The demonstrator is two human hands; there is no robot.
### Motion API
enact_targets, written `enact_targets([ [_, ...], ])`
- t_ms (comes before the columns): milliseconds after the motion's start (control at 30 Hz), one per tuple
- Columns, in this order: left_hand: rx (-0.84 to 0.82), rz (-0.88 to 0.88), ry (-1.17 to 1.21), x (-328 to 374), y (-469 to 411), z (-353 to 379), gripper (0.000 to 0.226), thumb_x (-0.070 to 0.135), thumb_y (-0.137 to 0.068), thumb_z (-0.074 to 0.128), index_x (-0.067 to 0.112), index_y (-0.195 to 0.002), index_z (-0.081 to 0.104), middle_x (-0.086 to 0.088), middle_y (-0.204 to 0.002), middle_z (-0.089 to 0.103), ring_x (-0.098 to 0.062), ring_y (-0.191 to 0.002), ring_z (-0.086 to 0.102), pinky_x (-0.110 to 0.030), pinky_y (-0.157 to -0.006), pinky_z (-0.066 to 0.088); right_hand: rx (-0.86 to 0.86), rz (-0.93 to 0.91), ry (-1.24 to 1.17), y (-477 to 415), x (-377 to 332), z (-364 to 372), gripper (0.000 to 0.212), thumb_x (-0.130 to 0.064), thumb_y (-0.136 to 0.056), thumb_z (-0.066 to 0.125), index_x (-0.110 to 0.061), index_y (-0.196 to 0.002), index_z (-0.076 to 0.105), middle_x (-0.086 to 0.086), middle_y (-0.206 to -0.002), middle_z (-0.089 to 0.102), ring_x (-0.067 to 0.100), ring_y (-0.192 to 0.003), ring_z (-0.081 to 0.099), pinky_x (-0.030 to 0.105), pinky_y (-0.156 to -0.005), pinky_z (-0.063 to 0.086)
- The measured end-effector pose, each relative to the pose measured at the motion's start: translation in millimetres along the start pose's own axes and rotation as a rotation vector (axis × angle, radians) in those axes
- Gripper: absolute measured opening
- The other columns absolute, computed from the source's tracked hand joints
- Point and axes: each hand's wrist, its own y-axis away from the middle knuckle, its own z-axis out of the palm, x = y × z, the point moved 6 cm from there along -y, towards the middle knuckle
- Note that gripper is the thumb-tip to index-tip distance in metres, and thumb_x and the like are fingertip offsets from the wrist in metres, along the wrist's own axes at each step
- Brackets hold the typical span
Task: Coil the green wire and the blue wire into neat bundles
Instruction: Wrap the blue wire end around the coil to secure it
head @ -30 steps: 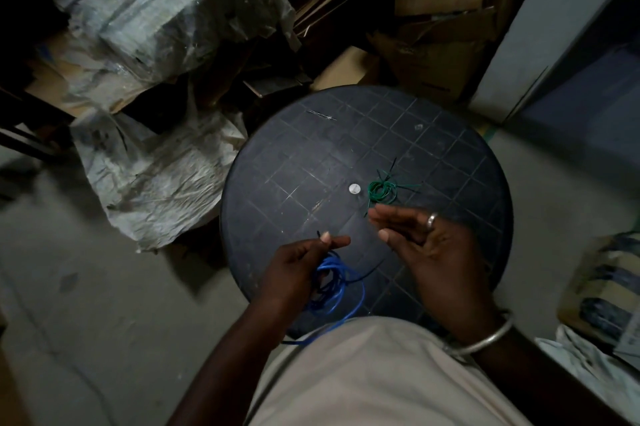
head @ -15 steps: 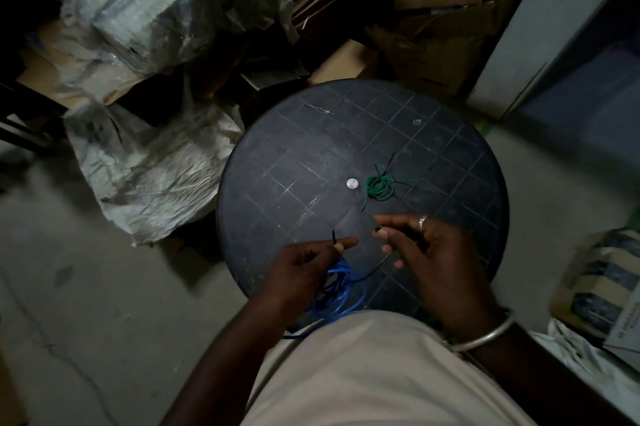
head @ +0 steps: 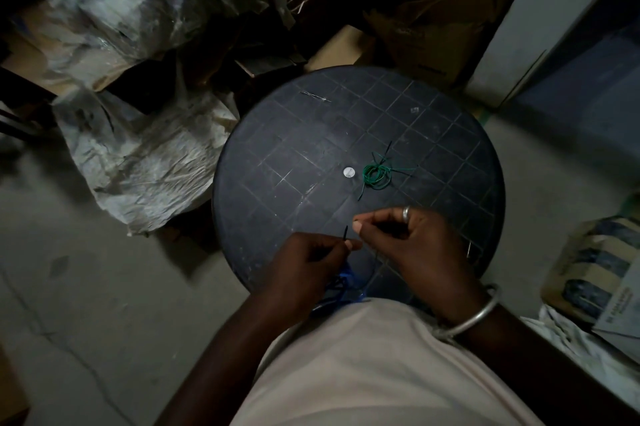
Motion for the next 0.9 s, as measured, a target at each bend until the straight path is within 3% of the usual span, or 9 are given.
enact_targets([
  [33,-0.001,0.009,-0.030,-0.5,-0.2,0.1,0.036,0.019,-0.096,0.059,0.025,-0.060,0.062,0.015,-0.047,0.026,0.002,-0.039,0.029,-0.015,-0.043,0.024,-0.012,-0.006,0.010,0.5,-0.4,2.3,0.008,-0.007,-0.082,0.078,-0.015,-0.084,0.079,-0.004,-0.071,0.078,-0.001,-0.066,0.072,0.007,-0.064,0.050],
  [100,-0.003,0.020,-0.082,-3.5,-1.8,0.3,0.043,0.023,-0.096,0.059,0.021,-0.054,0.050,0.011,-0.046,0.031,-0.002,-0.043,0.025,-0.020,-0.044,0.021,-0.024,-0.018,0.004,1.4,0.4,4.9,0.007,-0.007,-0.083,0.078,-0.013,-0.086,0.079,0.000,-0.071,0.078,0.005,-0.067,0.074,0.011,-0.068,0.054],
  [400,-0.009,0.053,-0.171,-2.6,-2.4,0.5,0.041,0.030,-0.097,0.057,0.003,-0.066,0.055,0.008,-0.052,0.031,-0.002,-0.046,0.025,-0.025,-0.047,0.021,0.031,-0.026,-0.007,0.0,2.4,4.4,0.004,-0.006,-0.082,0.079,-0.009,-0.085,0.080,0.001,-0.071,0.078,0.004,-0.066,0.073,0.012,-0.067,0.054],
  [500,-0.009,0.068,-0.198,-2.8,-2.7,1.3,0.041,0.029,-0.097,0.057,0.009,-0.062,0.050,0.008,-0.051,0.031,-0.002,-0.047,0.025,-0.026,-0.048,0.021,0.022,-0.021,0.053,-0.8,6.4,6.0,0.005,-0.012,-0.081,0.081,-0.015,-0.085,0.081,-0.002,-0.072,0.078,0.010,-0.074,0.076,0.018,-0.072,0.059],
  [667,-0.008,0.072,-0.213,-4.7,-3.1,2.1,0.040,0.027,-0.098,0.055,0.005,-0.065,0.049,0.007,-0.053,0.031,-0.002,-0.049,0.026,-0.026,-0.049,0.022,0.019,-0.035,0.057,-2.0,7.7,5.8,0.005,-0.012,-0.081,0.081,-0.014,-0.085,0.081,-0.005,-0.074,0.079,0.005,-0.074,0.075,0.013,-0.070,0.055],
  [800,0.009,0.073,-0.212,-3.3,-3.5,-0.7,0.040,0.020,-0.097,0.055,0.012,-0.059,0.043,0.007,-0.052,0.032,-0.001,-0.048,0.027,-0.025,-0.048,0.023,0.011,-0.042,0.073,-1.9,9.0,6.1,0.005,-0.015,-0.079,0.083,-0.017,-0.083,0.081,-0.008,-0.076,0.079,0.003,-0.076,0.075,0.013,-0.072,0.055],
  [900,0.019,0.051,-0.181,-6.9,-5.4,-1.4,0.041,0.026,-0.097,0.055,0.012,-0.060,0.046,0.007,-0.052,0.033,-0.005,-0.048,0.028,-0.029,-0.049,0.025,0.001,-0.061,0.082,-2.3,8.5,6.1,0.003,-0.017,-0.081,0.081,-0.018,-0.083,0.080,-0.007,-0.078,0.079,0.005,-0.078,0.075,0.021,-0.077,0.058],
])
